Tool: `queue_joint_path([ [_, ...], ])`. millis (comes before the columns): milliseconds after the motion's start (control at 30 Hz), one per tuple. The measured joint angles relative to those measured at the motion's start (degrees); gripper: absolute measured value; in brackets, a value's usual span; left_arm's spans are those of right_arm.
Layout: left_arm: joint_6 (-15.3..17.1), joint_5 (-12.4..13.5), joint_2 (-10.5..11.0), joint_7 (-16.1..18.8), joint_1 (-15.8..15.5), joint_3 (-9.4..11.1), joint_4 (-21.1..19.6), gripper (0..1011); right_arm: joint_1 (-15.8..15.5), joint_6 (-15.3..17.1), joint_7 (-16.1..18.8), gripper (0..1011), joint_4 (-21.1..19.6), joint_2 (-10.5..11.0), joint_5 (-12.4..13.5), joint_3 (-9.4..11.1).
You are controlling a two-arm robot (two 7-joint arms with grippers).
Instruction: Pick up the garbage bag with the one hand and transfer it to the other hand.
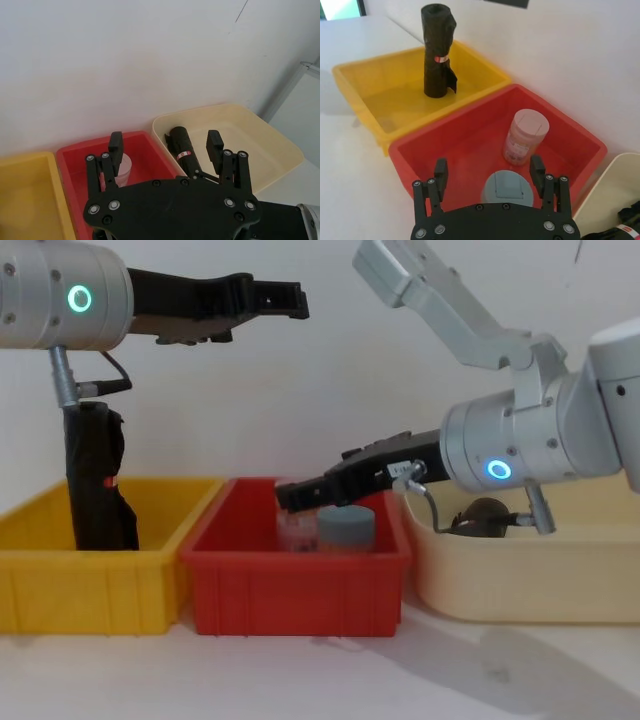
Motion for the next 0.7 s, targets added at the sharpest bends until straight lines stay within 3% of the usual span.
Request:
queue_joint_path([
  [700, 0.00, 0.00, 0.00, 0.00, 0.00, 0.00, 0.00, 1000, 2.79, 3.36, 3.12, 1001, 1.84, 2.21, -2.81, -1.82],
])
